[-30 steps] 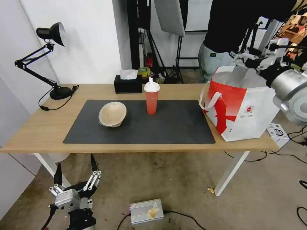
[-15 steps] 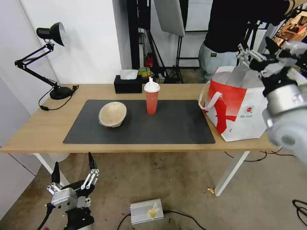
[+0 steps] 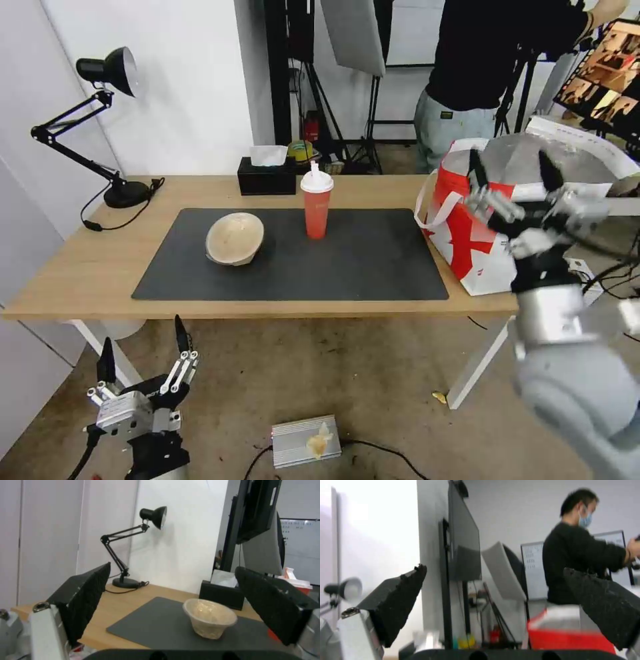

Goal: Pick up the trash from the table and place it into the takeout bag.

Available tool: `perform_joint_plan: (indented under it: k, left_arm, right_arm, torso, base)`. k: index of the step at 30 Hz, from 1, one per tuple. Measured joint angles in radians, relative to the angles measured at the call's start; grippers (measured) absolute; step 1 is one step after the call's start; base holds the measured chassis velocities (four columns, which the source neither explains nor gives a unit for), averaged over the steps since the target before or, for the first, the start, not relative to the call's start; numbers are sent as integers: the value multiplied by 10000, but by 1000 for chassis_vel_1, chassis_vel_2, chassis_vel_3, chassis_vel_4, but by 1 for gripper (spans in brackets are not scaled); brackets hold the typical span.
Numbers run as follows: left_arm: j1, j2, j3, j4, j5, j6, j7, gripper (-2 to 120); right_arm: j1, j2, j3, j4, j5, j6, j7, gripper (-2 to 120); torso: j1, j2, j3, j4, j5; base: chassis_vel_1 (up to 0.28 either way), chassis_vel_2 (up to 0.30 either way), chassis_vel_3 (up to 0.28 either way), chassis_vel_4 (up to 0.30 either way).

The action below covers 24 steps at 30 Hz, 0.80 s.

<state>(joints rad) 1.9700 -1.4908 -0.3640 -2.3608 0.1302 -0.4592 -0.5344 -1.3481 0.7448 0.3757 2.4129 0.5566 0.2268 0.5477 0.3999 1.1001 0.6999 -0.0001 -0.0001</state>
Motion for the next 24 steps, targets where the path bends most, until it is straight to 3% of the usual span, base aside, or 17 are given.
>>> perform_joint_plan:
  k: [12, 24]
  left_arm:
    - [-37, 46, 86, 10, -122, 56, -24, 100]
    - [-1, 132, 113, 12, -134, 52, -16, 100]
  right_arm:
    - [-2811, 891, -408, 344, -2147, 59, 478, 100]
    - [-4053, 958, -688, 406, -2972, -368, 808, 100]
  torso:
    - [0, 0, -1, -1, 0]
    - [1, 0, 0, 1, 0]
  base:
    - [0, 0, 0, 0]
    - [0, 0, 0, 0]
